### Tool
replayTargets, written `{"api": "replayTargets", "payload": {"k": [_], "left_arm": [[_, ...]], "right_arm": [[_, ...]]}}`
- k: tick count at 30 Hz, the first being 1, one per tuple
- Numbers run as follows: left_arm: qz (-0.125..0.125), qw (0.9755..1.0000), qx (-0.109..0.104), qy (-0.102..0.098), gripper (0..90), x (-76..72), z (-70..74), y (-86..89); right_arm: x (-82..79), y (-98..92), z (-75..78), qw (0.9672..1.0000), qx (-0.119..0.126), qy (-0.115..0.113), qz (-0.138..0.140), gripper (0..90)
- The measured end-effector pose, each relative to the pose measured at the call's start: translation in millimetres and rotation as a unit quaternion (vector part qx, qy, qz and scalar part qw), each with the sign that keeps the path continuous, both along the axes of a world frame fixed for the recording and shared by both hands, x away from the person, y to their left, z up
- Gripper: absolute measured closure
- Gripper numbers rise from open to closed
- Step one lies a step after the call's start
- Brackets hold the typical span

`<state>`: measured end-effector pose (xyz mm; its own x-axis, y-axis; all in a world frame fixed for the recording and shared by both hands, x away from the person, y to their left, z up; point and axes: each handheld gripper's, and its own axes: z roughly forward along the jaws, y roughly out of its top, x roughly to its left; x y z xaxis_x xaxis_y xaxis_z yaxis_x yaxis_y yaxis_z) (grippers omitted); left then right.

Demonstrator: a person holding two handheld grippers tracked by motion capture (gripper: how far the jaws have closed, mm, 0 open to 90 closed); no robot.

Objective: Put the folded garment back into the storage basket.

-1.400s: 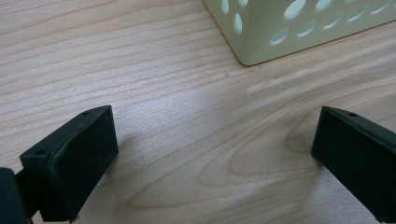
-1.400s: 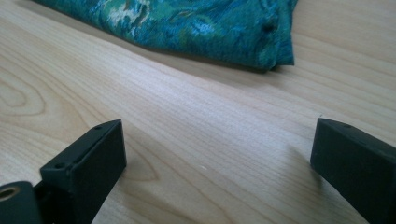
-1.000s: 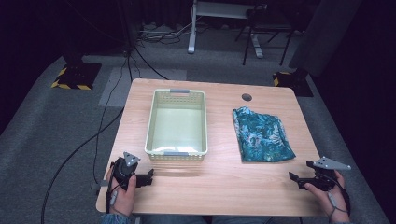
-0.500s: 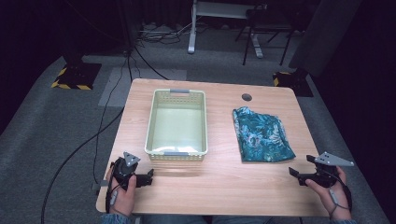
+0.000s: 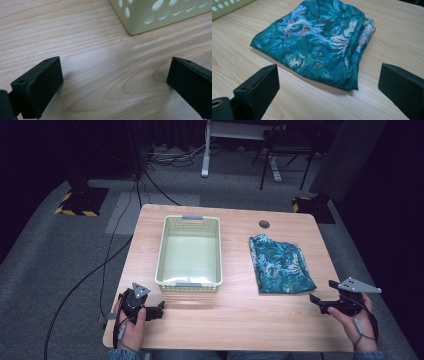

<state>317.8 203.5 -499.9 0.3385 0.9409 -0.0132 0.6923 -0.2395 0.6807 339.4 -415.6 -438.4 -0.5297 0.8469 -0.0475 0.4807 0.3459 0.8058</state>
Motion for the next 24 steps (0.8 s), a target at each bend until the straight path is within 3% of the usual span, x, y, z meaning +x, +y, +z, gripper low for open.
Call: {"api": "replayTargets", "payload": {"k": [24], "left_arm": [[0.000, 1.0000, 0.000, 0.000, 0.1, 0.0, 0.0, 0.0]], "right_arm": [[12.6, 10.2, 27.6, 0.9996, -0.002, -0.026, 0.014, 3.6]]}}
